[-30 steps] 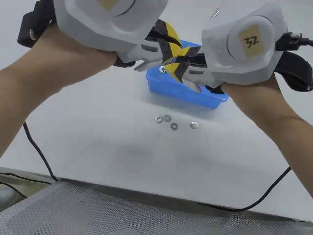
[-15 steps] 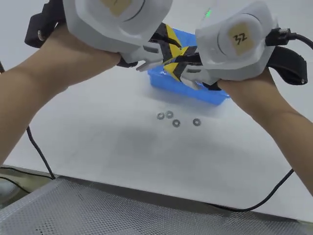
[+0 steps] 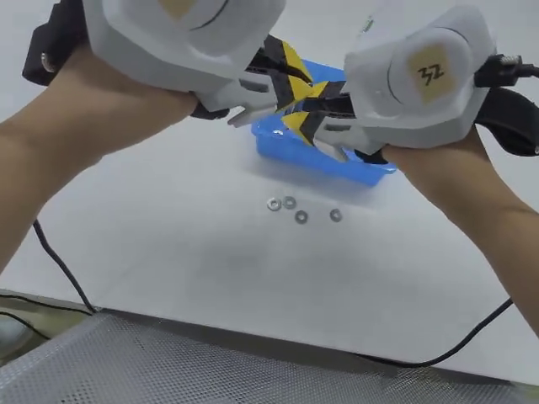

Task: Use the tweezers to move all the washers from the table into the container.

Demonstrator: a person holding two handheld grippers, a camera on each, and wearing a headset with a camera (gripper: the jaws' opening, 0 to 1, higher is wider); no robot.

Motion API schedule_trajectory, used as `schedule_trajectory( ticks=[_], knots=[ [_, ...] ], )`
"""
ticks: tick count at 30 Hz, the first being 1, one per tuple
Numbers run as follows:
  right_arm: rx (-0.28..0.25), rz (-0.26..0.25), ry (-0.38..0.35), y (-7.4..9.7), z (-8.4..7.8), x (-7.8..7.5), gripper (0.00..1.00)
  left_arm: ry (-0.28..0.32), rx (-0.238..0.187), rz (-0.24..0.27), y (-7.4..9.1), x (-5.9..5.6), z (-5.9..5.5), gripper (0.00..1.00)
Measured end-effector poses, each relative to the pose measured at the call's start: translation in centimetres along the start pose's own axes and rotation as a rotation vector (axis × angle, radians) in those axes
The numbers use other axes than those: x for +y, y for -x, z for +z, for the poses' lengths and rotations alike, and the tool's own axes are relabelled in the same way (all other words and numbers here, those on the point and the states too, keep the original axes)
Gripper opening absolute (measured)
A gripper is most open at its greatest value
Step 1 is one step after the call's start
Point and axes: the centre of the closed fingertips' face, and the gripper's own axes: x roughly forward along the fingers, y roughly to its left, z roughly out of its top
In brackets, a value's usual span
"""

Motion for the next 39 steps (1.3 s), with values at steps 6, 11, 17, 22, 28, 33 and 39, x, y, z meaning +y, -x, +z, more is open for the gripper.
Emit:
schedule_trajectory(
  ticks=[6,11,17,22,28,33,39],
  knots=[
    [-0.029,-0.005,0.025,1.6,1.4,0.9,0.08,-0.035,-0.003,0.011,2.0,-0.8,0.9,0.00],
    [-0.062,0.011,0.050,2.7,2.4,2.5,0.09,-0.058,0.004,0.002,3.7,-2.0,1.2,0.00],
    [-0.082,0.051,0.045,3.4,3.1,4.3,0.07,-0.092,0.016,-0.014,4.6,-3.3,0.8,0.00],
    [-0.064,0.067,0.046,3.2,2.4,5.4,0.06,-0.087,0.031,-0.036,4.5,-4.1,0.2,0.00],
    [-0.048,0.093,-0.010,2.4,1.0,6.2,0.05,-0.052,0.053,-0.053,3.7,-4.9,-1.0,0.00],
    [-0.030,0.132,-0.065,1.5,-0.5,6.7,0.06,-0.004,0.067,-0.077,2.6,-5.3,-2.4,0.00],
    [-0.017,0.155,-0.103,0.5,-1.6,6.9,0.06,0.035,0.075,-0.095,1.7,-5.4,-3.4,0.00]
  ],
)
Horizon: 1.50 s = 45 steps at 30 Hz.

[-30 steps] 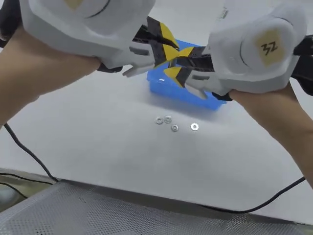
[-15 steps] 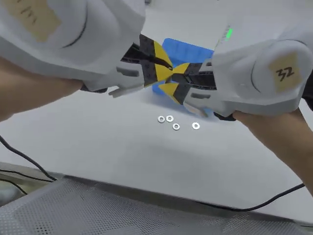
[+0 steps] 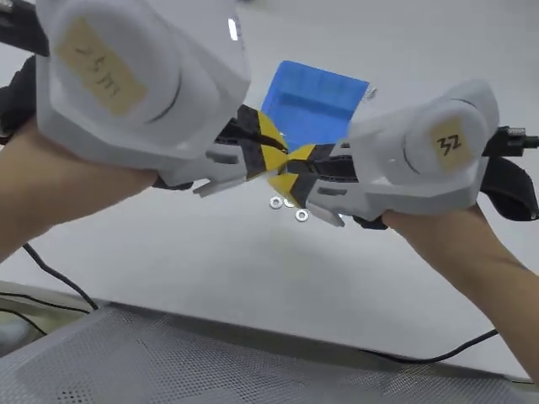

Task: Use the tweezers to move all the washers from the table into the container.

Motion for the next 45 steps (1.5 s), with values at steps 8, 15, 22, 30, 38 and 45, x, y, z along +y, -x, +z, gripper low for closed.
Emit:
schedule_trajectory(
  ticks=[8,15,22,30,38,45],
  knots=[
    [0.007,0.017,-0.022,-0.9,-0.6,0.1,0.06,0.010,0.026,-0.016,-0.3,0.1,-0.9,0.00],
    [0.012,0.014,-0.025,-1.1,-0.9,0.1,0.06,0.010,0.034,-0.023,-0.5,-0.1,-0.9,0.00],
    [0.005,0.019,-0.051,-1.3,-1.0,0.0,0.06,0.044,0.034,-0.023,-0.6,0.2,-0.9,0.00],
    [0.011,0.008,-0.031,-1.2,-1.0,0.1,0.04,0.042,0.039,-0.035,-0.9,0.5,-0.8,0.00],
    [0.029,-0.020,0.021,-0.5,-0.5,0.1,0.03,-0.003,0.051,-0.035,-0.6,0.1,-0.3,0.00],
    [0.015,-0.041,0.046,0.8,0.9,-0.3,0.03,-0.025,0.023,-0.023,0.4,0.5,1.2,0.00]
  ],
)
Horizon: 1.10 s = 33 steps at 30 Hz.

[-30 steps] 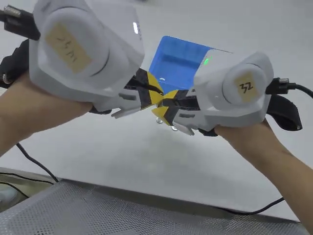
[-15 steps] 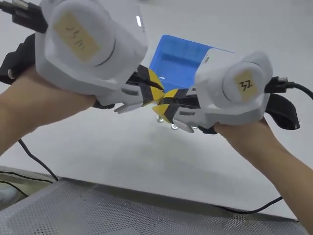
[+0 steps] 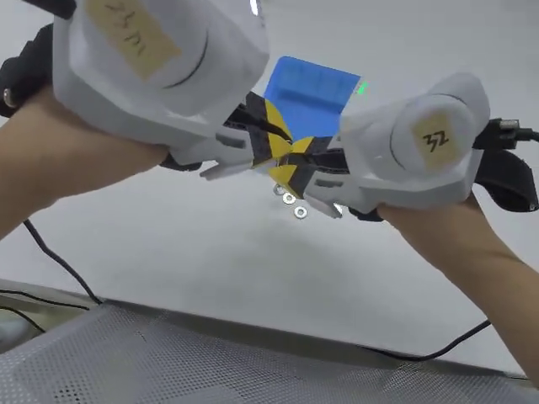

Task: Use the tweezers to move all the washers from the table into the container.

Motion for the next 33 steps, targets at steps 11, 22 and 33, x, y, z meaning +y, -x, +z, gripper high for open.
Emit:
schedule_trajectory(
  ticks=[11,22,33],
  knots=[
    [-0.016,-0.031,0.047,1.2,1.8,-0.8,0.03,-0.041,-0.016,0.026,1.2,0.6,1.5,0.00],
    [-0.023,-0.072,0.060,1.6,2.2,-2.6,0.03,-0.058,-0.045,0.045,0.9,1.9,2.5,0.00],
    [-0.032,-0.122,0.064,1.5,2.3,-5.4,0.03,-0.069,-0.075,0.072,-0.1,3.8,3.4,0.00]
  ],
)
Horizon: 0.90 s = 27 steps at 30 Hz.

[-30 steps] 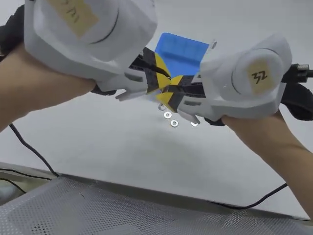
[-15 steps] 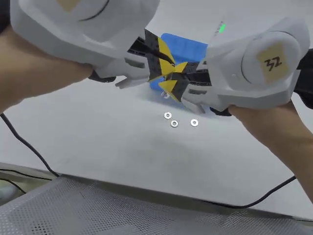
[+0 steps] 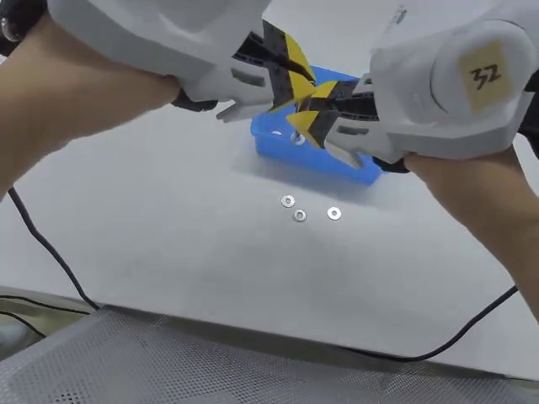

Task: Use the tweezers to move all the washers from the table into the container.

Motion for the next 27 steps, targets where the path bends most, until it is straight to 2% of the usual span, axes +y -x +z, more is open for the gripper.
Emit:
schedule_trajectory(
  ticks=[6,17,27],
  knots=[
    [0.018,-0.027,0.017,-1.2,-0.9,-1.0,0.03,0.005,0.004,0.025,-1.3,0.8,-0.9,0.00],
    [0.049,-0.016,-0.015,-3.3,-3.0,-1.2,0.03,0.047,0.030,0.031,-3.2,0.9,-3.0,0.00],
    [0.057,0.002,-0.042,-4.1,-3.5,-1.2,0.03,0.051,0.054,0.033,-3.9,1.2,-3.9,0.00]
  ],
)
